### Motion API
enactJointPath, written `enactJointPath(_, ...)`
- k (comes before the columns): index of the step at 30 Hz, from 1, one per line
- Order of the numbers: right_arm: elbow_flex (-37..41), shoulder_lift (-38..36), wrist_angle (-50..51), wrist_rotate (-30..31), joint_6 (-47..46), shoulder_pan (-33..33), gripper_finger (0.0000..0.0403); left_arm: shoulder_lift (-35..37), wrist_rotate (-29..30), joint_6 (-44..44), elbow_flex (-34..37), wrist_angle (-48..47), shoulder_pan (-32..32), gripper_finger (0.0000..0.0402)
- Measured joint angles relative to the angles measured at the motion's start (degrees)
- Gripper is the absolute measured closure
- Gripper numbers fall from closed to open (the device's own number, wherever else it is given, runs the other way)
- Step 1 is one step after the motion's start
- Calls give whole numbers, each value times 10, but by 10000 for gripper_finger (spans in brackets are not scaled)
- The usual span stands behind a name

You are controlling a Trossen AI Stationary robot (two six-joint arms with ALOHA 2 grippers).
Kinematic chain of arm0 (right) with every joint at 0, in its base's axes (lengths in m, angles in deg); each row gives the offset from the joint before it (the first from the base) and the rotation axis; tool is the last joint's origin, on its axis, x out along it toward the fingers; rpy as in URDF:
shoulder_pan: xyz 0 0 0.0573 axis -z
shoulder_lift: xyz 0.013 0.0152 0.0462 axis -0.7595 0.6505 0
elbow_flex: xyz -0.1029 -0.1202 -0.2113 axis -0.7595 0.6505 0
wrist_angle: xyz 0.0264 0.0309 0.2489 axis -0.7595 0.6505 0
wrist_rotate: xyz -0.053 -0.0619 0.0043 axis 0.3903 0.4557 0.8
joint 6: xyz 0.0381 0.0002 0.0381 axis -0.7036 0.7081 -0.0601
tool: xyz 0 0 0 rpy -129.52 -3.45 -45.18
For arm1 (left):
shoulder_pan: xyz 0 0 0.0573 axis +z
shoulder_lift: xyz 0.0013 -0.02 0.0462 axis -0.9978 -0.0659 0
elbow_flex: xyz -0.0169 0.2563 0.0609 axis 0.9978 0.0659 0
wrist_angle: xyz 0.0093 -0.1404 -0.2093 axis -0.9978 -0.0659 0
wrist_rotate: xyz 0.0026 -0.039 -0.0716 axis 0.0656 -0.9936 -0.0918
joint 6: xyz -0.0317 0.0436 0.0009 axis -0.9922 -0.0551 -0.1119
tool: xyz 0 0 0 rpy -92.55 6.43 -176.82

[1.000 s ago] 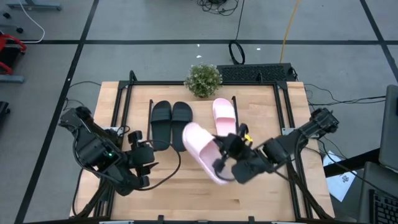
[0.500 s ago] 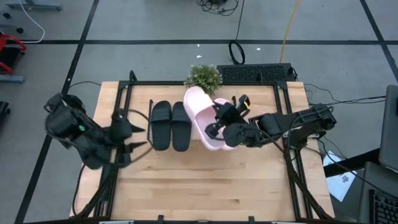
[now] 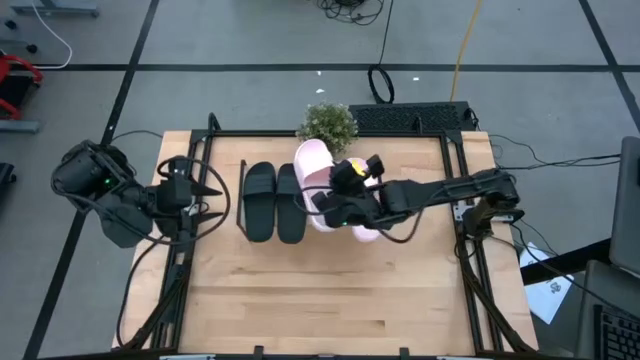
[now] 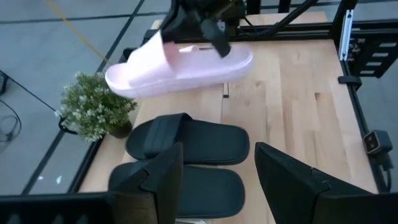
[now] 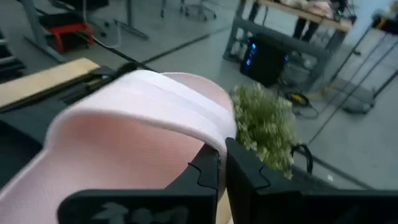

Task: Pick and place slides into the shelf
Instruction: Put the pink slider on the shelf

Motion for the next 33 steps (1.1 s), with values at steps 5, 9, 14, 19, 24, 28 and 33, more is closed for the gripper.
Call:
enactJointPath(5,0,22,41,-31,-71,17,402,7,0,26,0,0,0,204)
enactJointPath(9,0,30,90,-50,-119,18,402,8,0,45,0,0,0,204)
enactJointPath(14,0,37,151,-60,-177,17,402,8,0,62,0,0,0,204)
enactJointPath(19,0,36,155,-62,-183,20,402,8,6,71,0,0,0,204)
enactJointPath(24,0,43,156,-73,-183,25,402,8,7,72,0,0,0,204)
enactJointPath(28,0,64,159,-77,-183,27,402,8,8,72,0,0,0,204)
enactJointPath(33,0,77,161,-89,-182,31,402,8,10,72,0,0,0,204)
